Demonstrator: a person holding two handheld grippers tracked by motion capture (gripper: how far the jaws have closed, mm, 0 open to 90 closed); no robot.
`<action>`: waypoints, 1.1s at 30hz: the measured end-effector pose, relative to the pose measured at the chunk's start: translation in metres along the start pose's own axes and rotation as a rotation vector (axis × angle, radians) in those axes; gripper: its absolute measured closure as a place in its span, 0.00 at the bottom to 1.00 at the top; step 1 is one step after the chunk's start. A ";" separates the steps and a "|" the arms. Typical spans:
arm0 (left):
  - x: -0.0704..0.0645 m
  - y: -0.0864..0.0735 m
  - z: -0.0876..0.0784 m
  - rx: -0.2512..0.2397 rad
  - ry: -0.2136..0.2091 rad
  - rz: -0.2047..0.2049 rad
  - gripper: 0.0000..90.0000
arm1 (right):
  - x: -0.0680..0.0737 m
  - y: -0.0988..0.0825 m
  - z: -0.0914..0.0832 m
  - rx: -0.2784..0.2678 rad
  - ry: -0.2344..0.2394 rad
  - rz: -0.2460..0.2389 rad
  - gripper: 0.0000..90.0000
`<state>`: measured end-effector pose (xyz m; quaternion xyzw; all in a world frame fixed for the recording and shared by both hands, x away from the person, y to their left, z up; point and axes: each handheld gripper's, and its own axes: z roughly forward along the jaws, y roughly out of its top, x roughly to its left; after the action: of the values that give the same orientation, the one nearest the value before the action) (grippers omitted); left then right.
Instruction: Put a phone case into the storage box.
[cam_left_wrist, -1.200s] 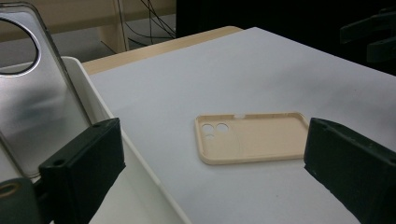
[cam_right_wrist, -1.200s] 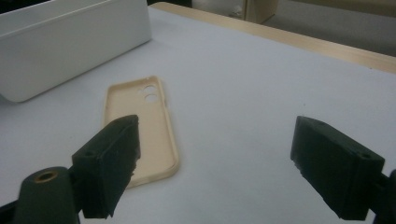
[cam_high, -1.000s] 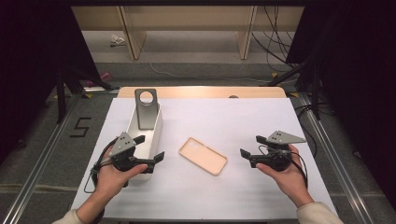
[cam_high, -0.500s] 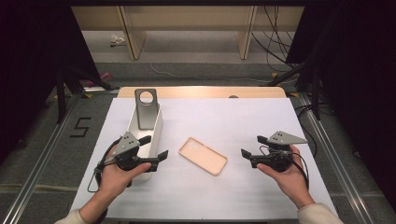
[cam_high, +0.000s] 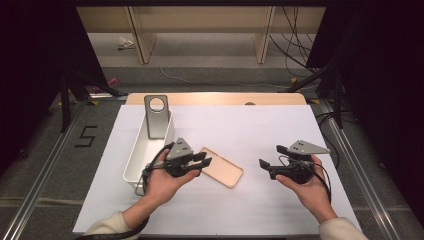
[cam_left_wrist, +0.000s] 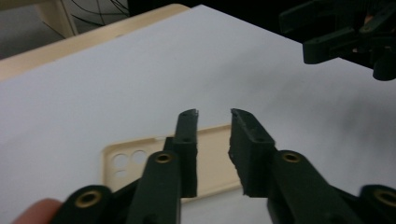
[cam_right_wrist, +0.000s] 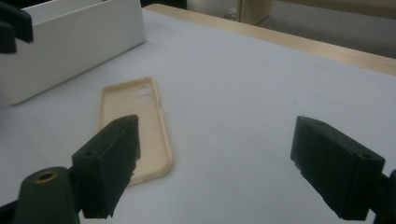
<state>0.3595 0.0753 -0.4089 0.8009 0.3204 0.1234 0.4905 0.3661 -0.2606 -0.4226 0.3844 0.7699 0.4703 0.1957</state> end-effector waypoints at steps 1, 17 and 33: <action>-0.003 0.000 0.007 0.013 -0.008 -0.004 0.87 | 0.000 0.000 0.000 0.001 0.001 0.000 0.18; -0.024 -0.014 0.083 0.222 -0.039 -0.059 1.00 | -0.001 0.000 0.000 0.002 0.005 0.001 0.18; -0.031 -0.028 0.100 0.311 -0.050 -0.039 1.00 | -0.001 0.000 0.000 0.003 0.006 0.000 0.18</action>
<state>0.3761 -0.0056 -0.4784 0.8638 0.3386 0.0427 0.3707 0.3666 -0.2618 -0.4229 0.3831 0.7713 0.4703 0.1928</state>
